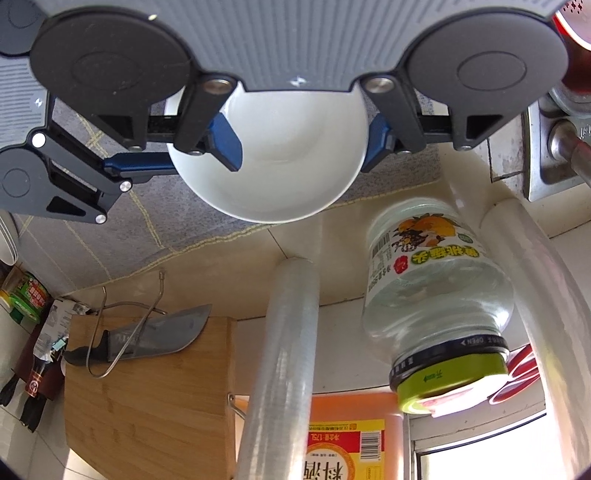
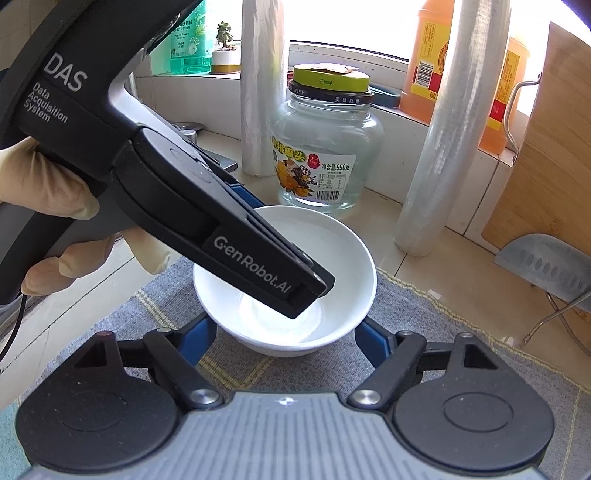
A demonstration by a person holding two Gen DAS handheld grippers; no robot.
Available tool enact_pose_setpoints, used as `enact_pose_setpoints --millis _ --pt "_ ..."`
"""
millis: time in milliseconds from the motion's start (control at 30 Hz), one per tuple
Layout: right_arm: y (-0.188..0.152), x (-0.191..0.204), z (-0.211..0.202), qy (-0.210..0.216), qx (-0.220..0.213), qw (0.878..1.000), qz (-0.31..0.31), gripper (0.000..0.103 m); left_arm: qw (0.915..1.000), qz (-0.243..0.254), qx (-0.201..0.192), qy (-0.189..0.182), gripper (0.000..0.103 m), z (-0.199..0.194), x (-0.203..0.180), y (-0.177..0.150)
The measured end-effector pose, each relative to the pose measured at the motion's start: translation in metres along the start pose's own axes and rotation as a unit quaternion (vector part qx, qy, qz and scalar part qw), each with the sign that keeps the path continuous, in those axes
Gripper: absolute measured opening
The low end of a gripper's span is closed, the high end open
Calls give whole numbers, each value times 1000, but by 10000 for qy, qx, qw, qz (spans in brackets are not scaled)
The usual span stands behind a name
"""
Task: Organize plates and bowls
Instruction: 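Lift the last bowl off the towel with both tools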
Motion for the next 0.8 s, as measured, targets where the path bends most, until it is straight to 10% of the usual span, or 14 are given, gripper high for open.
enact_pose_setpoints --millis 800 --pt "-16 2 -81 74 -115 9999 -90 85 9995 273 -151 39 68 -56 -61 4"
Point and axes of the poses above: each gripper's, at about its wrist camera, not at the fingertips, and z roughly the way its jaws point, x to its left, y to its top, the point moved 2 cm from there along z, roughly the way its jaws point, and after that the axes turned 10 degrees about z, right-handed, at the moved point
